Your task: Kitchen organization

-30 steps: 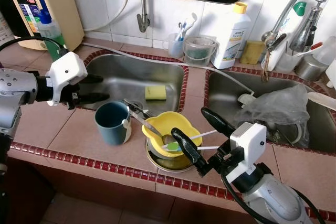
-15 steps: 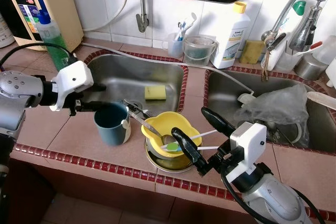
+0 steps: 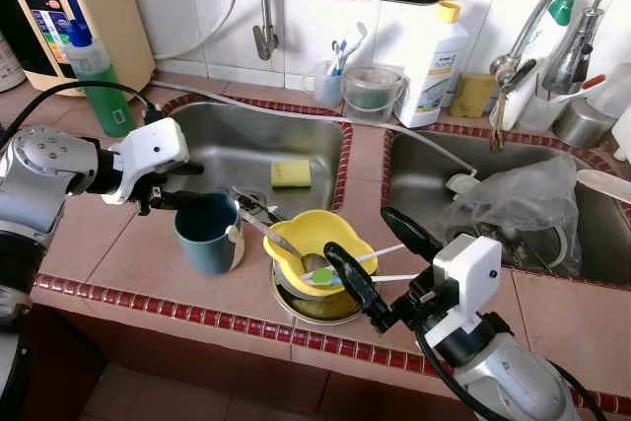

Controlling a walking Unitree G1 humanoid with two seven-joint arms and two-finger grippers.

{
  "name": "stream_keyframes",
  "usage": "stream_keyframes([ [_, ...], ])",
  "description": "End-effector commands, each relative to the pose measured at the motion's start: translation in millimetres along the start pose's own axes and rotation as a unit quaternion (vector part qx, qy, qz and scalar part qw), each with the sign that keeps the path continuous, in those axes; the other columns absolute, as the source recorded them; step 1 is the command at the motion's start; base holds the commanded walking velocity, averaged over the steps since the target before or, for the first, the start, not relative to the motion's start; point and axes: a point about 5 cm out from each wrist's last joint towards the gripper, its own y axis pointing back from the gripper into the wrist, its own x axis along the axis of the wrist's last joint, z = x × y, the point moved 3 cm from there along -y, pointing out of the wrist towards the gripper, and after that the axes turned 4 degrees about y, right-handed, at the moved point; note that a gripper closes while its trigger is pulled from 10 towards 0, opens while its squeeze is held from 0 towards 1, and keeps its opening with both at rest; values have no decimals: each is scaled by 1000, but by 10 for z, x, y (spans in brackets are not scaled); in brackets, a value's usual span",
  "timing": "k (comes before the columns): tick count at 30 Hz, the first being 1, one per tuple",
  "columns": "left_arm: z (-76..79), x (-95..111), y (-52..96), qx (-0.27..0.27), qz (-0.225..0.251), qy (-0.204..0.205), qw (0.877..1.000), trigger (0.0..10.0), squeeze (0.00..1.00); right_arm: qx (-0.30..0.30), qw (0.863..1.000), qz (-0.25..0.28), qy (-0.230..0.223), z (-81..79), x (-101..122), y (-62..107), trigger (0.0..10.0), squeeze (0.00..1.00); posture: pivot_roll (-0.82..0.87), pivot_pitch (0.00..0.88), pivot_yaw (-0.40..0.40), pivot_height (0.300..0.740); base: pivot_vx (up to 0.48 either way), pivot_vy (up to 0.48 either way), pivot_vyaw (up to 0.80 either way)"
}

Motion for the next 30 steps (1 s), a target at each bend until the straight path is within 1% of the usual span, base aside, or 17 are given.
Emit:
stream_keyframes([
  [1,4,24,2,-14,-11,-11,1000,10000,0,-2,1000,2,7,-8,38,14,10000,0,37,29,15,740,0,0,0],
  [9,92,-16,16,-51,-32,-22,998,10000,0,-4,1000,2,6,-13,27,17,10000,0,40,28,16,740,0,0,0],
  [10,98,-15,18,-54,-33,-22,998,5804,0,-4,1000,2,6,-12,27,16,10000,0,46,34,16,740,0,0,0],
  [11,99,-15,19,-55,-33,-21,998,5804,0,-3,1000,2,6,-12,28,15,10000,0,46,35,16,740,0,0,0],
  [12,100,-15,20,-55,-33,-20,998,4902,0,-3,1000,2,6,-12,29,15,10000,0,46,35,16,740,0,0,0],
  [13,96,-25,23,-55,-37,-17,998,4706,0,-4,1000,2,7,-10,30,12,10000,0,47,37,15,740,0,0,0],
  [14,97,-26,26,-57,-38,-19,997,510,0,-4,1000,3,7,-9,32,11,10000,0,46,38,16,740,0,0,0],
  [15,98,-31,29,-59,-39,-16,997,0,0,-5,1000,3,7,-6,32,10,10000,0,46,38,16,740,0,0,0],
  [19,108,-38,55,-70,-46,-20,996,0,0,-6,1000,3,6,1,35,11,10000,0,47,44,18,740,0,0,0],
  [23,96,-36,56,-67,-49,-18,996,0,0,-4,1000,3,4,-6,35,10,10000,0,46,47,21,740,0,0,0],
  [30,118,-45,50,-78,-55,-21,995,0,0,-6,1000,2,3,-17,32,14,10000,0,44,52,27,740,0,0,0],
])
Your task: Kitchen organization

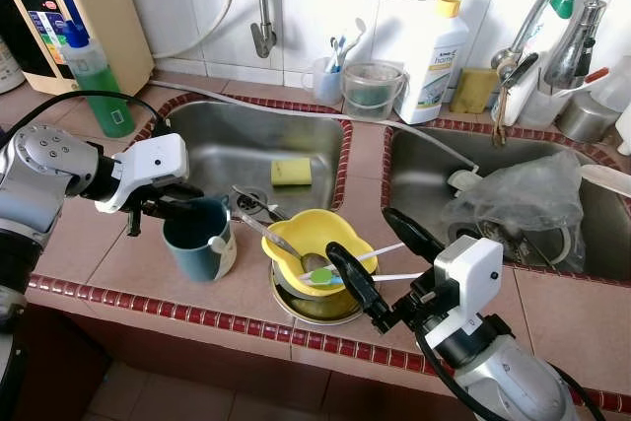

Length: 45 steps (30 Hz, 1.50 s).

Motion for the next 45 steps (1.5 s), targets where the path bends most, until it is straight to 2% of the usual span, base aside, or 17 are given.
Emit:
stream_keyframes([
  [1,-1,11,33,-6,-15,-12,1000,0,0,3,1000,5,4,-24,43,9,10000,0,43,54,28,740,0,0,0],
  [18,-4,7,1,-9,-20,-12,1000,0,0,-7,1000,7,7,8,34,5,10000,0,39,49,25,740,0,0,0],
  [25,-64,-7,41,14,-9,3,1000,0,0,-7,1000,8,9,19,33,-7,10000,0,41,43,23,740,0,0,0],
  [28,-127,12,59,40,17,21,999,0,0,-7,1000,9,9,21,32,-14,10000,0,40,31,19,740,0,0,0],
  [33,-254,102,37,96,102,92,986,0,0,-7,1000,13,11,29,40,-30,10000,0,35,18,16,740,0,0,0],
  [35,-271,125,10,108,126,106,980,0,0,-8,1000,14,11,34,44,-35,10000,0,35,16,14,740,0,0,0],
  [40,-333,166,-97,155,182,157,958,0,0,-15,1000,21,12,57,61,-68,10000,0,35,7,10,740,0,0,0],
  [41,-335,197,-150,167,207,169,949,0,0,-18,999,26,11,67,73,-84,10000,0,37,0,9,740,0,0,0],
  [42,-335,197,-150,167,207,169,949,0,0,-18,999,26,11,67,73,-84,10000,0,37,0,9,740,0,0,0],
  [43,-350,214,-178,180,221,182,941,1255,0,-21,999,29,10,75,83,-95,10000,0,38,0,9,740,0,0,0],
  [44,-358,232,-204,190,233,190,935,10000,0,-23,999,33,9,80,91,-106,10000,0,39,0,5,740,0,0,0],
  [45,-370,257,-231,204,248,199,926,10000,0,-26,999,37,8,85,100,-123,10000,0,39,0,5,740,0,0,0],
])
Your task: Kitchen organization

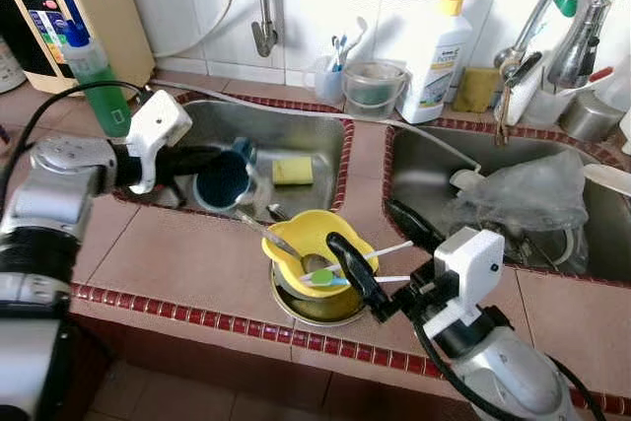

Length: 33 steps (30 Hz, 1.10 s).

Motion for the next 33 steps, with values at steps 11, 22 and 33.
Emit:
stream_keyframes([
  [11,138,53,-215,122,141,104,977,10000,0,-55,998,40,-7,150,53,-235,10000,0,43,0,-1,740,0,0,0],
  [22,393,-234,-305,178,160,172,956,10000,0,-120,991,54,-7,401,69,-350,10000,0,47,0,-10,740,0,0,0],
  [33,353,-50,-435,176,170,156,957,10000,0,-123,991,58,-18,433,117,-346,10000,0,33,2,-6,740,0,0,0],
])
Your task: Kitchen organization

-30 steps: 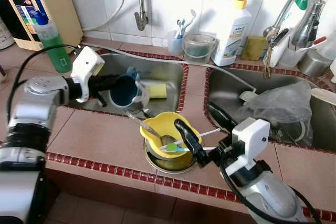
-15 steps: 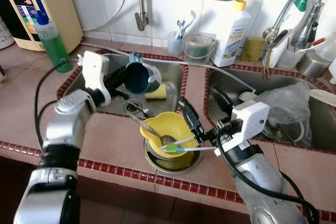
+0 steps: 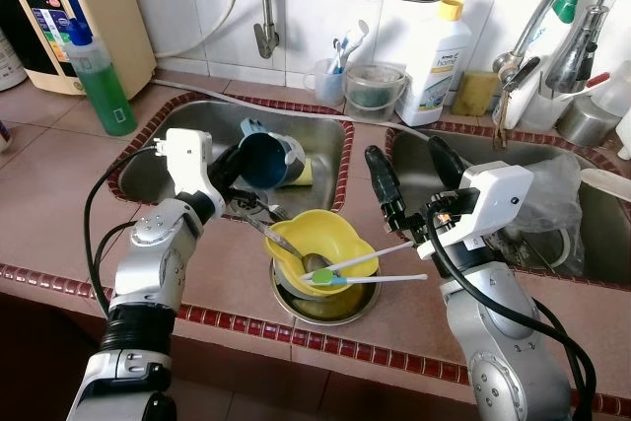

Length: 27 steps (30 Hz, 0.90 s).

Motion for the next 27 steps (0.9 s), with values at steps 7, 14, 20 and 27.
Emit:
stream_keyframes([
  [7,44,200,-211,-48,-10,-73,996,10000,0,50,996,-53,-50,-228,16,260,10000,0,-21,51,10,740,0,0,0],
  [14,-7,257,-266,-68,-25,-102,992,10000,0,82,993,-73,-29,-309,131,502,10000,0,-43,103,0,740,0,0,0],
  [20,-59,252,-271,-69,-34,-119,990,10000,0,85,993,-74,-38,-335,266,597,10000,0,-65,135,-4,740,0,0,0],
  [27,-117,242,-279,-66,-43,-127,989,10000,0,77,993,-75,-49,-381,355,676,10000,0,-87,152,6,740,0,0,0],
])
